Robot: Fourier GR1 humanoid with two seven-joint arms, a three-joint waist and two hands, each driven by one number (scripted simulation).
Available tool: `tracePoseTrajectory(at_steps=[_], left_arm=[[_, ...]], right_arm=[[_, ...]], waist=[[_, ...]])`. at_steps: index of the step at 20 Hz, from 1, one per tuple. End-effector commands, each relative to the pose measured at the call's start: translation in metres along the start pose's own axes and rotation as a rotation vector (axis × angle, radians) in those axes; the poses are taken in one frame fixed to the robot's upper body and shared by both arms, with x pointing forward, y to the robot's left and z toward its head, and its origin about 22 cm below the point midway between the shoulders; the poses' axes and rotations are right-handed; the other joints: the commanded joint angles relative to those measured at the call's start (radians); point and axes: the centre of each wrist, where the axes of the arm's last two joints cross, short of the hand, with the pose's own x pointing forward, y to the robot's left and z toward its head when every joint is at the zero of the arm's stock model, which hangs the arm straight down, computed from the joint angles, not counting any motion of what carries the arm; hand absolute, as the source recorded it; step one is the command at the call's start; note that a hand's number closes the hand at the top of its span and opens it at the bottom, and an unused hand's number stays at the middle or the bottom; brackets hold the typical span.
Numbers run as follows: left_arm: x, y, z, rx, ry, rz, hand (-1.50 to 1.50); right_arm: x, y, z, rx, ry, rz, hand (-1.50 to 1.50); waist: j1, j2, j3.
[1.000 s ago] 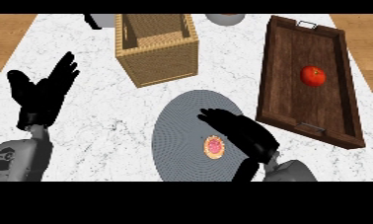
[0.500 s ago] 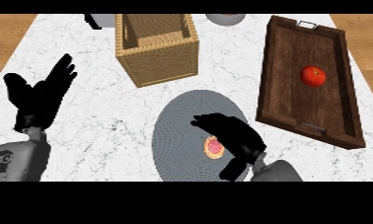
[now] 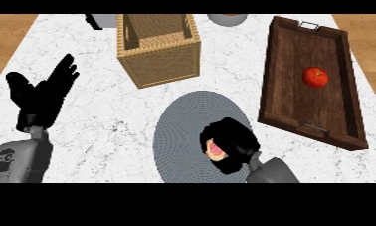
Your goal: Pick the cupcake from the placemat and place it in the basket
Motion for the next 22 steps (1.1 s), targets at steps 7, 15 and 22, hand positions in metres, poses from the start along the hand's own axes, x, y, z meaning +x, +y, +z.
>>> tracePoseTrajectory(at_steps=[7,15,22], left_arm=[[0.009,-0.011,-0.004,-0.036,-0.031,0.003,0.0],[0.017,-0.023,-0.007,-0.095,-0.066,-0.006,0.0],[0.027,-0.039,-0.012,-0.166,-0.091,-0.029,0.0]], right_arm=[[-0.015,-0.048,-0.018,-0.34,0.561,-0.155,1.5],[-0.014,-0.1,-0.03,-0.626,0.818,-0.293,1.5],[0.02,-0.174,-0.046,-1.021,0.812,-0.332,1.5]], waist=[[0.048,0.029,0.003],[0.147,0.045,0.007],[0.228,0.044,-0.004]])
